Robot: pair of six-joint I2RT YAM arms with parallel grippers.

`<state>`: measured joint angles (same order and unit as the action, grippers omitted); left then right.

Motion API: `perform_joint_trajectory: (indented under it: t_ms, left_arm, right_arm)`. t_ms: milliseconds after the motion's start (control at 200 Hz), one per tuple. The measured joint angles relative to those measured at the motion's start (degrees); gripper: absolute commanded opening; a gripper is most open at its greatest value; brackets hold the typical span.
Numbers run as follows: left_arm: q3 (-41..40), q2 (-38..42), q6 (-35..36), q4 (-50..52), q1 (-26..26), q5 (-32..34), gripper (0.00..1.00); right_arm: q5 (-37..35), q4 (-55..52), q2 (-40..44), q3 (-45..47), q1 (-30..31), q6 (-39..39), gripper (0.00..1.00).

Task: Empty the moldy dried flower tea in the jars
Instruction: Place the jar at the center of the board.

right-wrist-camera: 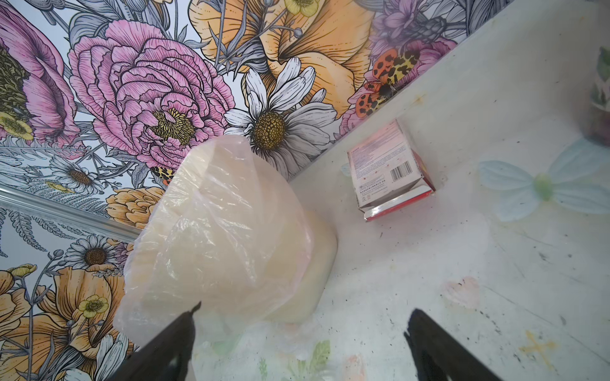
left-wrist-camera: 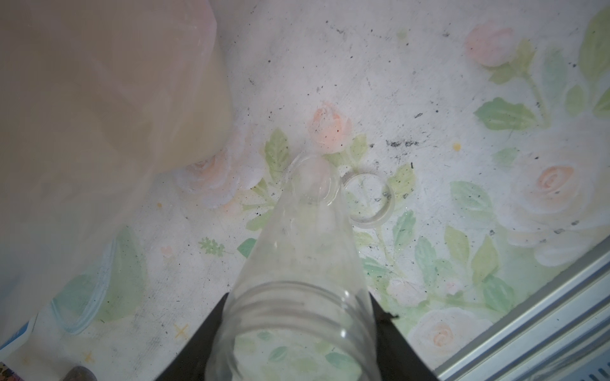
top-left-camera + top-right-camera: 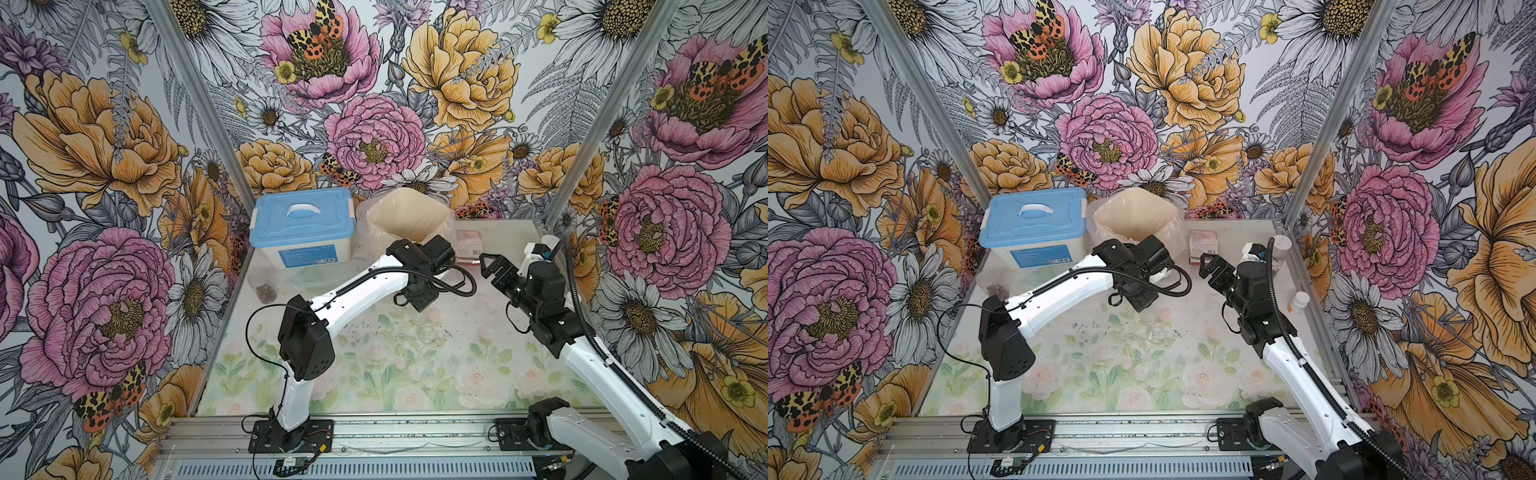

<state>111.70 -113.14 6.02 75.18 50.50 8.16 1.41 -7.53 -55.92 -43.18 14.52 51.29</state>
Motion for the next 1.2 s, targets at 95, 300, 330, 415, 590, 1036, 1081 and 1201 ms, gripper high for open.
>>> perform_joint_trajectory:
  t_ms: [95, 300, 330, 415, 590, 1036, 1081, 1201]
  left_arm:
    - [0.07, -0.70, 0.09, 0.00, 0.00, 0.00, 0.45]
    - [0.46, -1.86, 0.22, 0.00, 0.00, -0.02, 0.49]
    - [0.55, -1.86, 0.22, 0.04, 0.00, -0.02, 0.50]
    - [0.70, -1.86, 0.24, 0.02, 0.00, -0.02, 0.52]
    - [0.70, -1.86, 0.39, 0.02, -0.04, -0.04, 0.60]
    - [0.70, -1.86, 0.39, 0.02, -0.76, -1.27, 0.71]
    - [0.70, -1.86, 0.39, 0.02, -0.92, -1.36, 0.72]
    - [0.70, -1.86, 0.37, 0.02, -1.14, -1.53, 0.74]
  right_arm:
    - [0.00, 0.00, 0.00, 0.33, 0.00, -0.02, 0.99]
    - [0.39, -0.42, 0.00, 0.76, 0.00, -0.26, 0.99]
    - [0.39, -0.44, 0.00, 0.79, 0.00, -0.37, 0.99]
    - [0.39, -0.42, 0.00, 0.92, 0.00, -0.39, 0.99]
    - [0.42, -0.44, 0.00, 1.44, 0.00, -0.39, 0.99]
    - [0.44, -0.44, 0.00, 1.53, -0.37, -0.39, 0.99]
    - [0.44, -0.44, 0.00, 1.53, -0.37, -0.39, 0.99]
    - [0.44, -0.44, 0.00, 1.53, -0.37, -0.39, 0.99]
